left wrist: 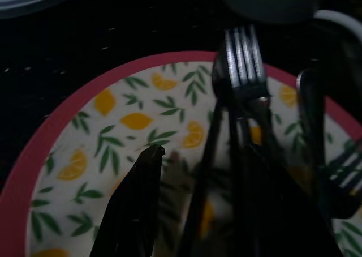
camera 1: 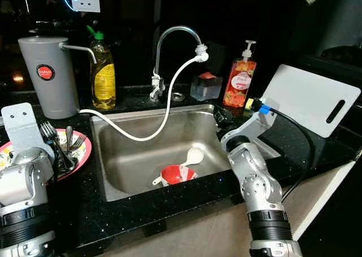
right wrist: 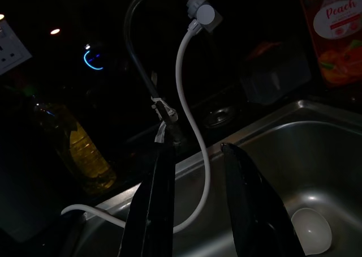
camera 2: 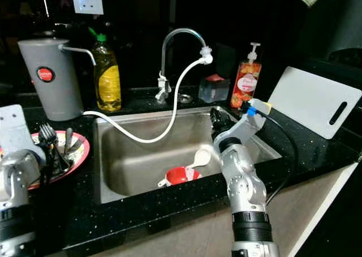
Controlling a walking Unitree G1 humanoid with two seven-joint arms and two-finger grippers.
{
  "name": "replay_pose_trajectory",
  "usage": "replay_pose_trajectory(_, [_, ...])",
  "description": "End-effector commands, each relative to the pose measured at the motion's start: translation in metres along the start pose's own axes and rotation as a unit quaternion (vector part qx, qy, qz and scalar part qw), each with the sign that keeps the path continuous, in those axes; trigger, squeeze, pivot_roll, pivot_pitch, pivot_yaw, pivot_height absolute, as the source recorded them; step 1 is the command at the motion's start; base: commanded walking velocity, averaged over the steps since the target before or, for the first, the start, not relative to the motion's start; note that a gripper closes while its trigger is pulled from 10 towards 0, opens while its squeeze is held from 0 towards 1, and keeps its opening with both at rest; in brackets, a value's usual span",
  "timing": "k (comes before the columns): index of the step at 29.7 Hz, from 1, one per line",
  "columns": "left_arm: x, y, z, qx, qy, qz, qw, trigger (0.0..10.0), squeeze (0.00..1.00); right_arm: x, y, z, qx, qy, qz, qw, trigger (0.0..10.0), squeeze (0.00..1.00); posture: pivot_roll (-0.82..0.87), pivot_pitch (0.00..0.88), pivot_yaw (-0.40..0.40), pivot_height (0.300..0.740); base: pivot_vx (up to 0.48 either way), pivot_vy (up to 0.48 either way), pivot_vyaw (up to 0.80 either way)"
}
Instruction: Kitchen organization
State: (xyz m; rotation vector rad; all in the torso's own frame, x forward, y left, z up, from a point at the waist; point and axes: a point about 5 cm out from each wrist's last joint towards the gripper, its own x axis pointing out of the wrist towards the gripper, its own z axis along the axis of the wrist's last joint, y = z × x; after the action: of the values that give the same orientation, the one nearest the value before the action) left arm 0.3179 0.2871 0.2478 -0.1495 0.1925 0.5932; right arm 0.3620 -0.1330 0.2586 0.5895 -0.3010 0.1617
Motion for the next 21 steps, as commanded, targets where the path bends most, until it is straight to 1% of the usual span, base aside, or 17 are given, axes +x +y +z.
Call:
replay_pose_trajectory(1, [0.003, 0.003, -0.010, 0.004, 0.025, 0.010, 1.000, 10.0, 0.00, 0.000, -0.005, -0.002, 0.000, 0.007, -0.010, 1.000, 10.0, 0.00, -0.03, 0.000, -0.090, 0.740, 0.000, 0.000, 0.00])
replay_pose_trajectory(2, [0.004, 0.006, -0.015, 0.014, 0.033, 0.018, 0.999, 10.0, 0.00, 0.000, -0.005, -0.002, 0.001, 0.007, -0.010, 1.000, 10.0, 0.00, -0.03, 0.000, -0.090, 0.740, 0.000, 0.000, 0.00])
replay_pose_trajectory(5, [0.004, 0.008, -0.018, 0.016, 0.037, 0.027, 0.999, 10.0, 0.00, 0.000, -0.005, -0.002, 0.001, 0.007, -0.010, 1.000, 10.0, 0.00, -0.03, 0.000, -0.090, 0.740, 0.000, 0.000, 0.00])
replay_pose_trajectory(7, [0.004, 0.009, -0.019, 0.017, 0.040, 0.025, 0.999, 10.0, 0.00, 0.000, -0.005, -0.002, 0.001, 0.007, -0.009, 1.000, 10.0, 0.00, -0.03, 0.000, -0.091, 0.740, 0.000, 0.000, 0.00])
replay_pose_trajectory(8, [0.004, 0.007, -0.023, 0.015, 0.053, 0.014, 0.998, 10.0, 0.00, 0.000, -0.005, -0.002, 0.001, 0.008, -0.009, 1.000, 10.0, 0.00, -0.03, 0.000, -0.091, 0.740, 0.000, 0.000, 0.00])
replay_pose_trajectory(11, [0.004, 0.006, -0.025, 0.015, 0.058, 0.009, 0.998, 10.0, 0.00, 0.000, -0.005, -0.002, 0.001, 0.008, -0.009, 1.000, 10.0, 0.00, -0.03, 0.000, -0.091, 0.740, 0.000, 0.000, 0.00])
replay_pose_trajectory(13, [0.005, 0.007, -0.027, 0.012, 0.064, 0.010, 0.998, 8.8, 0.00, 0.000, -0.005, -0.002, 0.001, 0.008, -0.010, 1.000, 10.0, 0.00, -0.03, 0.000, -0.091, 0.740, 0.000, 0.000, 0.00])
replay_pose_trajectory(14, [0.005, 0.008, -0.027, 0.013, 0.062, 0.017, 0.998, 5.6, 0.00, 0.000, -0.005, -0.002, 0.001, 0.008, -0.009, 1.000, 10.0, 0.00, -0.03, 0.000, -0.091, 0.740, 0.000, 0.000, 0.00])
replay_pose_trajectory(15, [0.005, 0.008, -0.027, 0.013, 0.062, 0.017, 0.998, 5.6, 0.00, 0.000, -0.005, -0.002, 0.001, 0.008, -0.009, 1.000, 10.0, 0.00, -0.03, 0.000, -0.091, 0.740, 0.000, 0.000, 0.00])
replay_pose_trajectory(16, [0.005, 0.009, -0.027, 0.016, 0.061, 0.021, 0.998, 2.9, 0.00, 0.000, -0.005, -0.002, 0.001, 0.008, -0.010, 1.000, 10.0, 0.00, -0.03, 0.000, -0.091, 0.740, 0.000, 0.000, 0.00])
replay_pose_trajectory(17, [0.005, 0.009, -0.027, 0.016, 0.061, 0.021, 0.998, 2.9, 0.00, 0.000, -0.005, -0.002, 0.001, 0.008, -0.010, 1.000, 10.0, 0.00, -0.03, 0.000, -0.091, 0.740, 0.000, 0.000, 0.00])
replay_pose_trajectory(18, [0.005, 0.011, -0.027, 0.017, 0.060, 0.027, 0.998, 0.0, 0.00, 0.000, -0.005, -0.002, 0.001, 0.007, -0.010, 1.000, 10.0, 0.00, -0.03, 0.000, -0.090, 0.740, 0.000, 0.000, 0.00])
replay_pose_trajectory(21, [0.005, 0.011, -0.027, 0.017, 0.060, 0.027, 0.998, 0.0, 0.00, 0.000, -0.005, -0.002, 0.001, 0.007, -0.010, 1.000, 10.0, 0.00, -0.03, 0.000, -0.090, 0.740, 0.000, 0.000, 0.00])
